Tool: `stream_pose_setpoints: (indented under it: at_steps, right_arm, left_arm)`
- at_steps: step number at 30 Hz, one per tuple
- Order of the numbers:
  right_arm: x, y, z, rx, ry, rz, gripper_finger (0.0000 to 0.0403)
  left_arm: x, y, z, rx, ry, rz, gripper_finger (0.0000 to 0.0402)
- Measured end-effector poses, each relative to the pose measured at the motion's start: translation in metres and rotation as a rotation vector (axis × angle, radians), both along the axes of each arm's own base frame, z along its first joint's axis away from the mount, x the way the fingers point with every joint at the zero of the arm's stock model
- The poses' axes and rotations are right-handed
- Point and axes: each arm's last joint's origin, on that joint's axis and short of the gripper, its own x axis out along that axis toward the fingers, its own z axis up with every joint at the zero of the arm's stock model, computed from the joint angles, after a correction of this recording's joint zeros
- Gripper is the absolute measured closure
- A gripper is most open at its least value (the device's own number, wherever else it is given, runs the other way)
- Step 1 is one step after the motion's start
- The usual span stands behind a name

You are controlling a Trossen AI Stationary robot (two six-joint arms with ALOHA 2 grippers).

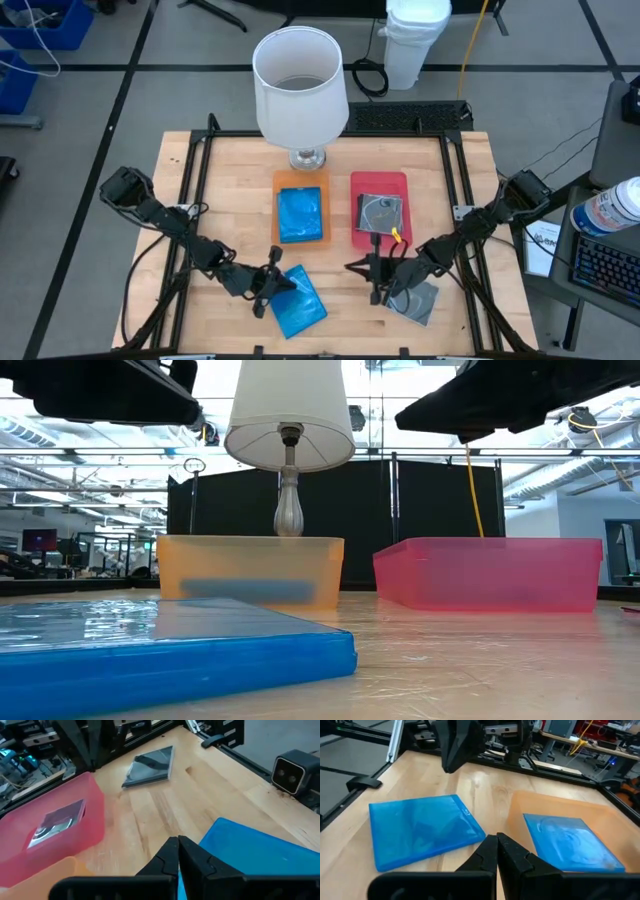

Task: Pick & place jewel cases by type
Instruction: Put the black CD case into the red bin

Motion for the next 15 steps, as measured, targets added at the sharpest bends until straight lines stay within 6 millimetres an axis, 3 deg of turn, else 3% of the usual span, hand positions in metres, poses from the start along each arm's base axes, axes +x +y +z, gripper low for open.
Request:
stream_pose_setpoints:
  at_steps: [15]
  right_arm:
    - [-0.0007,-0.0057,-0.0053,-0.006,0.014,-0.016,0.0403]
  left_arm:
    - [0.0065,0.0082,-0.0052,0.094,0.007,-0.019,0.0392]
